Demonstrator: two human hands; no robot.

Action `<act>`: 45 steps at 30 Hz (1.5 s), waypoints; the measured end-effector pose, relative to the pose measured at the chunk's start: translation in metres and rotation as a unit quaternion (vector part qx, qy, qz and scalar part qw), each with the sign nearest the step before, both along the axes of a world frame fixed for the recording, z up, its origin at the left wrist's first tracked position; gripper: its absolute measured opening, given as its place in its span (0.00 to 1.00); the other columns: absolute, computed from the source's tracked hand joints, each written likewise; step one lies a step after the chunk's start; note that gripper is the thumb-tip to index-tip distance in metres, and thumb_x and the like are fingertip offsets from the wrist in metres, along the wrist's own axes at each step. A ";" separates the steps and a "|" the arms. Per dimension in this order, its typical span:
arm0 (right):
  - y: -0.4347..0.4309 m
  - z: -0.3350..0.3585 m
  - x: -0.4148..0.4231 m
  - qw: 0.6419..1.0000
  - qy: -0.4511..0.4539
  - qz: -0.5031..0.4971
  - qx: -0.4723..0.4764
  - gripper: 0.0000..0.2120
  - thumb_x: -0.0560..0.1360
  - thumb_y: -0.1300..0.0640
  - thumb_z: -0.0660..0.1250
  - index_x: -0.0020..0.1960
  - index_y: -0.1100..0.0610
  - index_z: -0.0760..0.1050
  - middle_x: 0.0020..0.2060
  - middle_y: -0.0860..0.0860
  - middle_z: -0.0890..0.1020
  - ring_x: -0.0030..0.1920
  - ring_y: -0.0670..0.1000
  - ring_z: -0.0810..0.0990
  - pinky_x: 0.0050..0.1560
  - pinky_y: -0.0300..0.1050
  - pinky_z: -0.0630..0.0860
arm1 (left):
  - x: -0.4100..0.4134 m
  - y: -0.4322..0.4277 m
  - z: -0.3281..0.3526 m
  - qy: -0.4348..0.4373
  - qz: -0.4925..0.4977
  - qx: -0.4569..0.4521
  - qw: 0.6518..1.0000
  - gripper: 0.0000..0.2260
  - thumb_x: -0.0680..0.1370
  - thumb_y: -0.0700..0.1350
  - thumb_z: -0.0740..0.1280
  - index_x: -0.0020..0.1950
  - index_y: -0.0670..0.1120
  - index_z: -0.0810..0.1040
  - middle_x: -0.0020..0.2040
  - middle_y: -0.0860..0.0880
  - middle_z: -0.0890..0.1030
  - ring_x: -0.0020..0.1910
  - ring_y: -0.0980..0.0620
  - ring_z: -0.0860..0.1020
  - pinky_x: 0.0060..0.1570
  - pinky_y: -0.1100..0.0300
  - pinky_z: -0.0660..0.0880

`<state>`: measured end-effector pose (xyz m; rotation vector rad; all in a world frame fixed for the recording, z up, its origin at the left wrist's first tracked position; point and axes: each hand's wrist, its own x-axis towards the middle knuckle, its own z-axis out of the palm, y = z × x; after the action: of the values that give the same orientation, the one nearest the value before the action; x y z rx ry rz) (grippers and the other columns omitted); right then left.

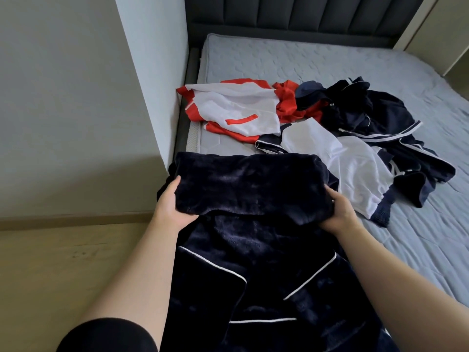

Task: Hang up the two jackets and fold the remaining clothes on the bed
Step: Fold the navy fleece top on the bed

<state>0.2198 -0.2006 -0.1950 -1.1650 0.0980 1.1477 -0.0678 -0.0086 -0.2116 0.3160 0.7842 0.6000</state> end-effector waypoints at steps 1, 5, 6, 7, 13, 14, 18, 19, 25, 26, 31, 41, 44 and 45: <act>0.002 0.001 -0.002 1.000 -0.007 -0.002 -0.008 0.14 0.73 0.54 0.66 0.56 0.58 0.78 0.48 0.57 0.84 0.47 0.57 0.84 0.45 0.52 0.77 | 0.000 -0.003 -0.001 0.006 0.019 -0.018 1.000 0.15 0.79 0.51 0.62 0.61 0.45 0.78 0.57 0.41 0.81 0.51 0.40 0.82 0.44 0.47 0.79; 0.008 0.002 -0.002 0.993 -0.033 -0.097 -0.054 0.09 0.78 0.57 0.62 0.57 0.55 0.76 0.46 0.55 0.82 0.48 0.56 0.81 0.54 0.54 0.75 | -0.005 -0.007 -0.002 0.079 0.060 -0.042 0.994 0.09 0.80 0.45 0.61 0.54 0.44 0.79 0.46 0.42 0.84 0.42 0.42 0.83 0.36 0.49 0.78; 0.008 0.001 -0.002 0.990 -0.046 -0.101 -0.082 0.09 0.78 0.56 0.62 0.57 0.55 0.76 0.47 0.54 0.81 0.50 0.56 0.79 0.56 0.52 0.74 | -0.006 -0.007 -0.002 0.113 0.060 -0.029 0.991 0.09 0.80 0.44 0.61 0.55 0.43 0.79 0.47 0.42 0.83 0.44 0.42 0.82 0.39 0.47 0.78; 0.007 0.000 -0.004 0.985 -0.075 -0.096 -0.121 0.09 0.78 0.56 0.63 0.57 0.55 0.75 0.47 0.54 0.80 0.49 0.56 0.78 0.55 0.48 0.75 | -0.008 -0.007 -0.001 0.172 0.058 -0.002 0.983 0.09 0.79 0.42 0.63 0.57 0.42 0.78 0.51 0.42 0.82 0.46 0.42 0.80 0.44 0.46 0.78; 0.021 0.007 -0.024 0.707 -0.634 -0.035 -0.311 0.19 0.69 0.67 0.58 0.59 0.63 0.71 0.55 0.60 0.75 0.58 0.59 0.71 0.58 0.52 0.66 | 0.010 -0.011 0.019 0.555 0.128 0.510 0.645 0.22 0.73 0.36 0.63 0.68 0.41 0.68 0.65 0.42 0.73 0.64 0.40 0.70 0.64 0.48 0.67; 0.027 0.010 -0.031 0.662 -0.693 -0.026 -0.285 0.21 0.71 0.66 0.59 0.64 0.63 0.69 0.63 0.60 0.72 0.64 0.60 0.67 0.65 0.53 0.61 | 0.021 -0.014 0.024 0.551 0.082 0.597 0.577 0.21 0.74 0.38 0.62 0.68 0.42 0.68 0.65 0.42 0.72 0.65 0.40 0.68 0.65 0.48 0.65; 0.053 0.004 -0.056 0.498 -0.826 0.183 -0.190 0.25 0.79 0.51 0.58 0.74 0.55 0.61 0.76 0.54 0.57 0.76 0.56 0.51 0.73 0.56 0.45 | 0.057 -0.029 0.018 0.553 -0.200 0.695 0.414 0.25 0.81 0.53 0.52 0.77 0.52 0.51 0.78 0.48 0.51 0.76 0.44 0.44 0.72 0.42 0.47; 0.055 -0.005 -0.056 0.467 -0.827 0.240 -0.203 0.26 0.79 0.47 0.54 0.76 0.52 0.57 0.77 0.52 0.53 0.76 0.53 0.46 0.73 0.56 0.42 | 0.058 -0.031 0.009 0.561 -0.248 0.678 0.406 0.25 0.82 0.55 0.49 0.78 0.54 0.47 0.78 0.49 0.47 0.76 0.45 0.41 0.72 0.42 0.44; 0.034 -0.046 -0.034 0.532 -0.720 0.256 -0.364 0.28 0.80 0.45 0.47 0.77 0.51 0.47 0.77 0.48 0.49 0.76 0.47 0.46 0.74 0.55 0.40 | 0.028 -0.029 -0.033 0.627 -0.281 0.617 0.383 0.26 0.80 0.60 0.41 0.77 0.56 0.41 0.78 0.52 0.41 0.76 0.50 0.37 0.72 0.43 0.39; 0.037 -0.046 -0.036 0.536 -0.715 0.250 -0.372 0.28 0.80 0.46 0.47 0.77 0.52 0.47 0.77 0.48 0.49 0.76 0.47 0.45 0.74 0.56 0.40 | 0.028 -0.029 -0.033 0.635 -0.272 0.617 0.379 0.26 0.80 0.60 0.41 0.77 0.56 0.41 0.78 0.52 0.41 0.76 0.49 0.36 0.72 0.43 0.39; 0.054 -0.029 -0.056 0.539 -0.735 0.215 -0.351 0.29 0.79 0.49 0.50 0.77 0.56 0.49 0.77 0.53 0.48 0.76 0.51 0.43 0.73 0.59 0.39 | 0.039 -0.028 -0.021 0.618 -0.255 0.665 0.333 0.28 0.80 0.61 0.44 0.77 0.54 0.42 0.78 0.49 0.41 0.75 0.44 0.34 0.70 0.40 0.37; 0.121 0.008 -0.051 0.451 -0.794 0.319 -0.253 0.40 0.68 0.64 0.62 0.76 0.56 0.49 0.77 0.54 0.45 0.76 0.55 0.40 0.73 0.58 0.38 | 0.064 0.025 0.014 0.575 -0.329 0.672 0.332 0.34 0.78 0.58 0.59 0.77 0.54 0.43 0.78 0.49 0.44 0.76 0.44 0.37 0.71 0.40 0.40; 0.145 0.018 -0.035 0.402 -0.748 0.447 -0.282 0.40 0.70 0.63 0.63 0.77 0.53 0.48 0.76 0.54 0.51 0.76 0.54 0.43 0.72 0.60 0.39 | 0.057 0.059 0.021 0.554 -0.411 0.640 0.337 0.43 0.72 0.65 0.65 0.77 0.55 0.43 0.78 0.51 0.46 0.76 0.47 0.39 0.71 0.41 0.39; 0.148 0.020 -0.028 0.399 -0.724 0.479 -0.294 0.40 0.70 0.63 0.63 0.76 0.52 0.48 0.75 0.55 0.56 0.76 0.54 0.47 0.72 0.60 0.40 | 0.053 0.069 0.022 0.552 -0.421 0.627 0.354 0.45 0.70 0.66 0.66 0.77 0.55 0.44 0.78 0.51 0.49 0.76 0.48 0.42 0.71 0.40 0.40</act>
<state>0.1914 -0.0524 -0.1754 -2.6745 -1.9266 0.4758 -0.0148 0.0600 -0.1901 2.6610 1.0728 -0.3260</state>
